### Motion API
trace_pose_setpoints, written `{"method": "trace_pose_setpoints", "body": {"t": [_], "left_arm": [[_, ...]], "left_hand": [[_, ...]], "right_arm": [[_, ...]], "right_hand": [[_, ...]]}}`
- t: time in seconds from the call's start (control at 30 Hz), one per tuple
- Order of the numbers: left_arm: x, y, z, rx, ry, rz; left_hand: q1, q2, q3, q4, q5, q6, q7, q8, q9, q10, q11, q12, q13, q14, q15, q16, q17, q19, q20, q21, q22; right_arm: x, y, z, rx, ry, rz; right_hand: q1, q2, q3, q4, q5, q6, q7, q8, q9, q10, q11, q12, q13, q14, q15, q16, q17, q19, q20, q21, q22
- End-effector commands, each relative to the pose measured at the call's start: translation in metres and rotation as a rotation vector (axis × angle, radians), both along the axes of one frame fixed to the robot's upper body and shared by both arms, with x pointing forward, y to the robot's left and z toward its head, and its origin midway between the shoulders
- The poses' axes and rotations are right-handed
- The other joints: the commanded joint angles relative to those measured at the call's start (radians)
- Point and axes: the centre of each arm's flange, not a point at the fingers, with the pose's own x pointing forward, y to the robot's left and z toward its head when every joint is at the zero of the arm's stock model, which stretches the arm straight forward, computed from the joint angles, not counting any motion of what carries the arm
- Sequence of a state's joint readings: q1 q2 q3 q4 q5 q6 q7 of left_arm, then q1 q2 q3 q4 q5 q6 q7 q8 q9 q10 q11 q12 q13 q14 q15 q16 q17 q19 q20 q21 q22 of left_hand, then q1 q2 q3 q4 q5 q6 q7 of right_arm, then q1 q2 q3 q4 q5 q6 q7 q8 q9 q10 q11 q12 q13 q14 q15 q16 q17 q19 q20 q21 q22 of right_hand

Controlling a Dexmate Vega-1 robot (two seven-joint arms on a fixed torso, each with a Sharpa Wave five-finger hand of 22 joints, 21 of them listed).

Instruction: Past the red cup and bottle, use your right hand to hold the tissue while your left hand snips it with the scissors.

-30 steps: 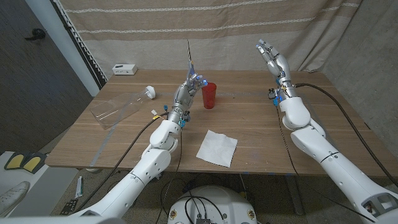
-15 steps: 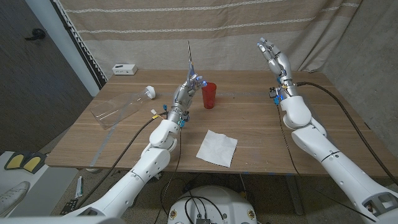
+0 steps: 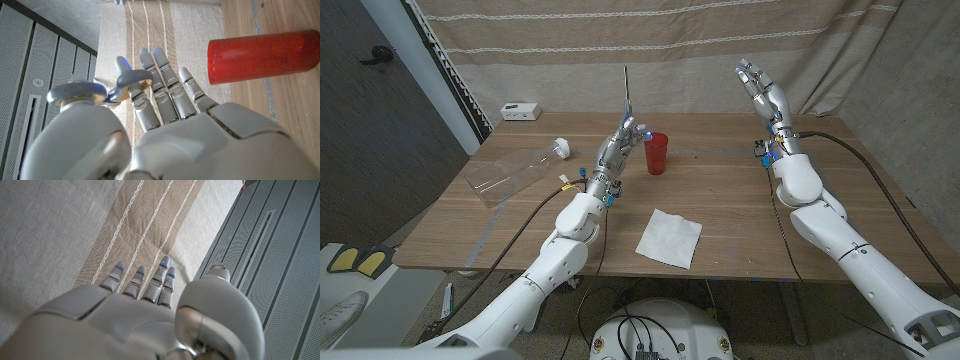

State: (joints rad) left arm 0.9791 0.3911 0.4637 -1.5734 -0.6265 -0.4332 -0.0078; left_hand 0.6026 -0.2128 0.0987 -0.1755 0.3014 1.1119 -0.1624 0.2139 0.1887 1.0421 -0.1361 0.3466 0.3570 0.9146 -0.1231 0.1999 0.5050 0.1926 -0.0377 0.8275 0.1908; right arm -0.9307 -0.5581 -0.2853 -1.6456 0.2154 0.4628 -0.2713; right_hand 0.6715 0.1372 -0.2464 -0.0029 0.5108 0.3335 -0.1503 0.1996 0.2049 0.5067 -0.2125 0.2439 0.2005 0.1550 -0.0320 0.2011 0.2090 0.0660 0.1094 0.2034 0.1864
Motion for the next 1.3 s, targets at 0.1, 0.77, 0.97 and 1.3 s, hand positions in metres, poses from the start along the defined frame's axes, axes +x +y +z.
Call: {"method": "trace_pose_setpoints", "body": {"t": [0.1,0.77,0.97,1.3], "left_arm": [[-0.01,0.008,0.001,0.063,-0.046,0.029],[-0.033,0.042,0.002,0.185,-0.005,0.102],[-0.036,0.047,0.005,0.205,-0.008,0.117],[-0.039,0.054,0.009,0.23,-0.02,0.132]], "left_hand": [[-0.036,0.0,-0.088,0.004,-0.01,-0.073,0.058,-0.008,0.005,0.051,-0.07,-0.012,0.0,-0.024,-0.098,0.005,-0.002,0.006,-0.012,-0.017,0.002],[-0.097,0.017,-0.335,0.027,-0.018,-0.165,0.108,-0.013,0.012,-0.038,-0.039,-0.05,0.024,-0.175,-0.081,0.0,-0.012,0.041,0.115,-0.064,-0.002],[-0.119,0.018,-0.371,0.033,-0.018,-0.171,0.118,-0.009,0.013,-0.045,-0.033,-0.054,0.03,-0.189,-0.072,0.006,-0.012,0.038,0.119,-0.075,-0.002],[-0.154,0.019,-0.416,0.042,-0.022,-0.187,0.121,-0.01,0.015,-0.069,-0.02,-0.065,0.037,-0.217,-0.057,0.009,-0.013,0.033,0.127,-0.088,-0.001]], "right_arm": [[0.0,-0.005,0.0,0.003,0.004,-0.004],[0.006,-0.007,-0.003,0.023,0.023,-0.004],[0.008,-0.009,-0.004,0.028,0.025,-0.004],[0.011,-0.009,-0.005,0.026,0.03,0.001]], "right_hand": [[0.002,0.005,-0.003,-0.003,0.009,-0.004,-0.003,-0.001,0.0,-0.001,0.004,-0.001,0.0,-0.003,-0.138,0.001,0.0,-0.003,0.008,-0.001,-0.001],[-0.001,0.004,-0.005,-0.002,0.009,-0.006,-0.001,0.0,-0.001,-0.003,0.004,-0.003,0.0,-0.004,-0.136,0.001,-0.001,-0.003,0.01,-0.001,-0.002],[-0.002,0.004,-0.005,-0.002,0.009,-0.007,0.0,0.001,-0.001,-0.003,0.004,-0.003,0.0,-0.006,-0.138,0.0,-0.002,-0.003,0.01,-0.001,-0.002],[-0.004,0.003,-0.006,-0.001,0.009,-0.008,0.001,0.001,-0.001,-0.004,0.004,-0.004,0.0,-0.006,-0.137,0.0,-0.002,-0.005,0.011,-0.002,-0.002]]}}
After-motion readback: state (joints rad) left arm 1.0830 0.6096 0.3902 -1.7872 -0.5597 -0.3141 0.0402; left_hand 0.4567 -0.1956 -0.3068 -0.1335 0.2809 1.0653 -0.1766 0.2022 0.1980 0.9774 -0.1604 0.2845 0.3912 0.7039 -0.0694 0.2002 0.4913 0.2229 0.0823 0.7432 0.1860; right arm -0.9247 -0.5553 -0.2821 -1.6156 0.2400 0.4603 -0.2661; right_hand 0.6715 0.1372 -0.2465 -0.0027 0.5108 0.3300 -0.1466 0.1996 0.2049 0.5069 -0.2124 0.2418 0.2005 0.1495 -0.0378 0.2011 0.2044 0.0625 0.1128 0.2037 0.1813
